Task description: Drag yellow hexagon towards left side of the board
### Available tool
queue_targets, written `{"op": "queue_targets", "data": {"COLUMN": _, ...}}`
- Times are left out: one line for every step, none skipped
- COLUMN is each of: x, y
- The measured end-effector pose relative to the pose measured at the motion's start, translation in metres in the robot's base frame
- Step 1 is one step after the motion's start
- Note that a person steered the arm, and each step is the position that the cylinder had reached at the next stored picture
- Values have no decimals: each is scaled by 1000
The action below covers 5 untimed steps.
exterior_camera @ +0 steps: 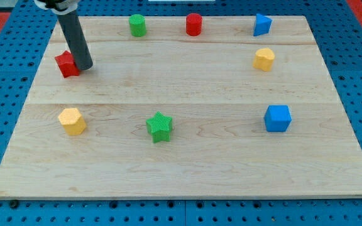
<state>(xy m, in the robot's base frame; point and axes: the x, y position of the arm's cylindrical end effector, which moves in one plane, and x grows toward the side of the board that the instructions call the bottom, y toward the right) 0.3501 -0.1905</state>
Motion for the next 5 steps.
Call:
{"op": "queue_targets", "data": {"x": 24, "y": 65}}
{"op": "queue_targets", "data": {"x": 78, "y": 63}}
{"op": "queue_targets", "data": {"x": 109, "y": 1}}
{"op": "queue_targets", "data": {"x": 143, "y": -12}}
{"op": "queue_targets", "data": {"x": 149, "y": -6}}
